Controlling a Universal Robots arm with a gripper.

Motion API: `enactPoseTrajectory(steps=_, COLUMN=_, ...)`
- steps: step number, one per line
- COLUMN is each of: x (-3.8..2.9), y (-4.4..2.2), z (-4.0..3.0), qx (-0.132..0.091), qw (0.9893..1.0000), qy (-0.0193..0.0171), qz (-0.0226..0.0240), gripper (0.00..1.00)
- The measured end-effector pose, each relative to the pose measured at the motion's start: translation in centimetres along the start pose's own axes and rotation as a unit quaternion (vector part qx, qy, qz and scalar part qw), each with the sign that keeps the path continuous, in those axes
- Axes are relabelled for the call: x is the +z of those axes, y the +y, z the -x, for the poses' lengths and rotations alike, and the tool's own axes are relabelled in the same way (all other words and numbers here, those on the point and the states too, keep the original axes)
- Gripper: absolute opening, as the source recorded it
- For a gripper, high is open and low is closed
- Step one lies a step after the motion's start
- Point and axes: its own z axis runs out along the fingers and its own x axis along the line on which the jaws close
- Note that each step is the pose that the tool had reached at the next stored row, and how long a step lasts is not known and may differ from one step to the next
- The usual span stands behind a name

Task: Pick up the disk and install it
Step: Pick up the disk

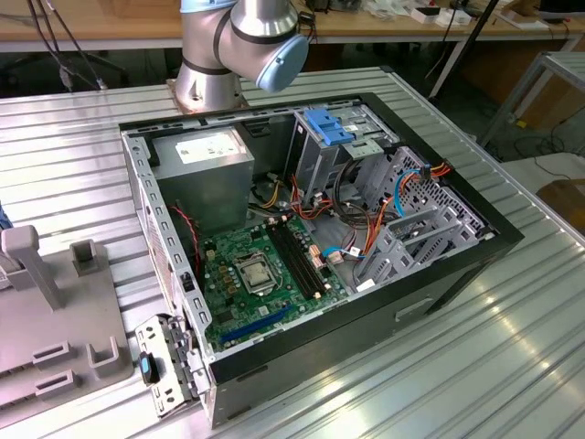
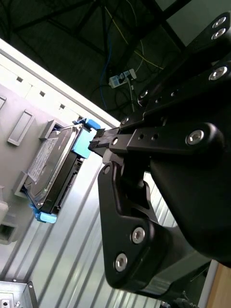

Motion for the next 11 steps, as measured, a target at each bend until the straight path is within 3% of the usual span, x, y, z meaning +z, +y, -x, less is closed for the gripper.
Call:
enactPoseTrajectory(steps=2, x=0.00, y=0.00, z=-0.01, qx=-0.002, qw=1.0000, qy=0.0000, qz=0.0000, gripper=0.11)
enactPoseTrajectory(steps=6, x=0.00, y=0.01, z=-0.01, qx=-0.037, qw=0.9993, qy=0.0004, qz=0.0010, gripper=0.11)
enactPoseTrajectory(steps=9, x=0.00, y=0.01, z=-0.01, qx=-0.066, qw=0.9978, qy=0.0008, qz=0.0018, gripper=0.11)
enactPoseTrajectory(steps=11, x=0.00, y=0.01, z=0.00, qx=-0.097, qw=0.9953, qy=0.0011, qz=0.0027, gripper=0.11)
